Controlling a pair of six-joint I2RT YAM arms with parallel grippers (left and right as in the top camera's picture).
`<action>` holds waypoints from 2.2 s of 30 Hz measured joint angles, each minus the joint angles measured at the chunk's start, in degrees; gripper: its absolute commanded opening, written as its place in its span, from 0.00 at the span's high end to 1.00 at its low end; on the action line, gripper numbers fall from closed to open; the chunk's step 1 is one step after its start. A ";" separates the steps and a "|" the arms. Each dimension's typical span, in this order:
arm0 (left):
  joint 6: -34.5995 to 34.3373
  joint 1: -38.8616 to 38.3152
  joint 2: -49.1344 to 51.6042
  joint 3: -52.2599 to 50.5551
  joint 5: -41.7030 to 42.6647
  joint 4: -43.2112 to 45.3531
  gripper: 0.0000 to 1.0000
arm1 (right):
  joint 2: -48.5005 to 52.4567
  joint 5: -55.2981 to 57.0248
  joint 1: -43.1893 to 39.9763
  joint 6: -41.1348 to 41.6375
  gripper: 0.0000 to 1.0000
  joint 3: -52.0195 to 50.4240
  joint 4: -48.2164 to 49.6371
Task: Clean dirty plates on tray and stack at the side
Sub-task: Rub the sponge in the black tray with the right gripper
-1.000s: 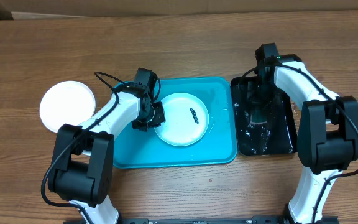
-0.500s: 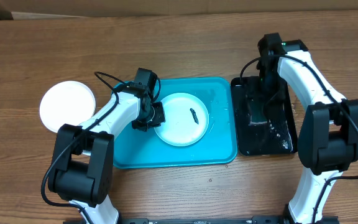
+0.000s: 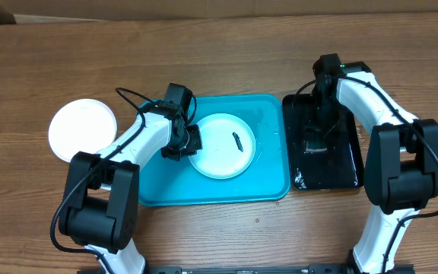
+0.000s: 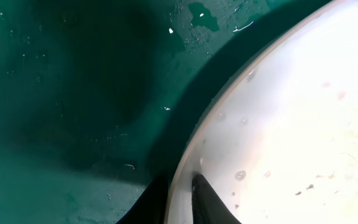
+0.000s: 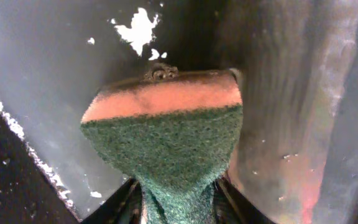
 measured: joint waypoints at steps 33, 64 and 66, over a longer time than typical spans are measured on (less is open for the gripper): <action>0.37 4.04 0.00 -0.02 3.91 1.14 0.76 | 0.00 0.04 -0.31 -0.79 0.82 -0.11 0.59; 4.33 3.74 -0.48 -0.02 4.55 1.18 0.83 | 0.00 0.07 -0.33 -1.29 0.76 -0.11 1.55; 4.31 3.06 -0.79 -0.02 3.65 1.18 0.84 | 0.00 0.04 -0.33 -1.29 0.75 -0.11 1.60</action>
